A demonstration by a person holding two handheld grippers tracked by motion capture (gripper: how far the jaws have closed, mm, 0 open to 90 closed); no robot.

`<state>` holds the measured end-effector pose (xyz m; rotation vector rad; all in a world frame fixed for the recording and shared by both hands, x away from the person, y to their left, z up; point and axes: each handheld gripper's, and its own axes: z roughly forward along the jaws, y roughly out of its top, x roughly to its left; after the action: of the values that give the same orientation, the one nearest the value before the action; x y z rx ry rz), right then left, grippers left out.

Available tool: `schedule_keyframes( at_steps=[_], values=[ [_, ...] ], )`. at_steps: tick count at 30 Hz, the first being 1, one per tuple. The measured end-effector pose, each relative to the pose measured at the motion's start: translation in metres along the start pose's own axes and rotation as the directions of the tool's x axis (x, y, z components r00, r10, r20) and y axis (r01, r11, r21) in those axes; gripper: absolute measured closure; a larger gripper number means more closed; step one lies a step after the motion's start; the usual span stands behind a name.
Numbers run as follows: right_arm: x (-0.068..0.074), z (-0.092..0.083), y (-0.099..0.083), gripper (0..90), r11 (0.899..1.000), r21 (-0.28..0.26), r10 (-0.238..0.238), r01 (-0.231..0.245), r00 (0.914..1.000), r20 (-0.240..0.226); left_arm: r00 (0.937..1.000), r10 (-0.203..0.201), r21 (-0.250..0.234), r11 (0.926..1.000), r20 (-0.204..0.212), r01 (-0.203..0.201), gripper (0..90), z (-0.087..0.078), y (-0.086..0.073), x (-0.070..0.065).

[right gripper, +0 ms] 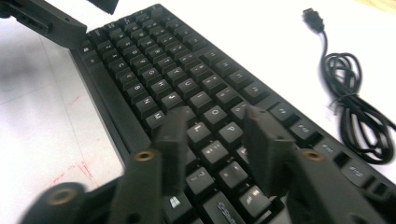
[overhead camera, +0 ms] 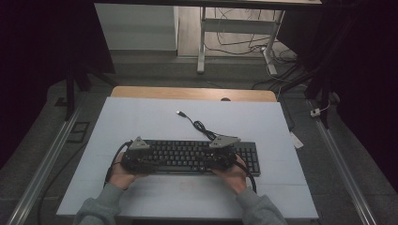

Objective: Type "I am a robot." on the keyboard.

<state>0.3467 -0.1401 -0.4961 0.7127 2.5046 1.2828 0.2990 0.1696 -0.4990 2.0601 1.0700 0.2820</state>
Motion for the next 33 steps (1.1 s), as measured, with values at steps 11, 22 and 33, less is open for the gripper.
schedule_keyframes(
  at_steps=[11, 22, 33],
  values=[
    [-0.014, -0.026, -0.016, 37.7, 0.999, -0.036, 0.027, -0.027, 0.9996, -0.002, 0.9996, -0.023, -0.003, 0.9997, 0.016, 0.023, 27.1, 0.000, 0.001, 0.001],
    [-0.017, -0.030, -0.019, 37.0, 0.999, -0.034, 0.025, -0.025, 0.9997, 0.004, 0.9998, -0.018, -0.003, 0.9998, 0.012, 0.018, 26.1, -0.001, -0.001, -0.001],
    [-0.026, -0.055, -0.031, 35.9, 0.998, -0.053, 0.045, -0.043, 0.9985, 0.033, 0.9998, -0.019, -0.036, 0.9992, -0.004, 0.019, 24.7, -0.015, -0.013, -0.003]
  ],
)
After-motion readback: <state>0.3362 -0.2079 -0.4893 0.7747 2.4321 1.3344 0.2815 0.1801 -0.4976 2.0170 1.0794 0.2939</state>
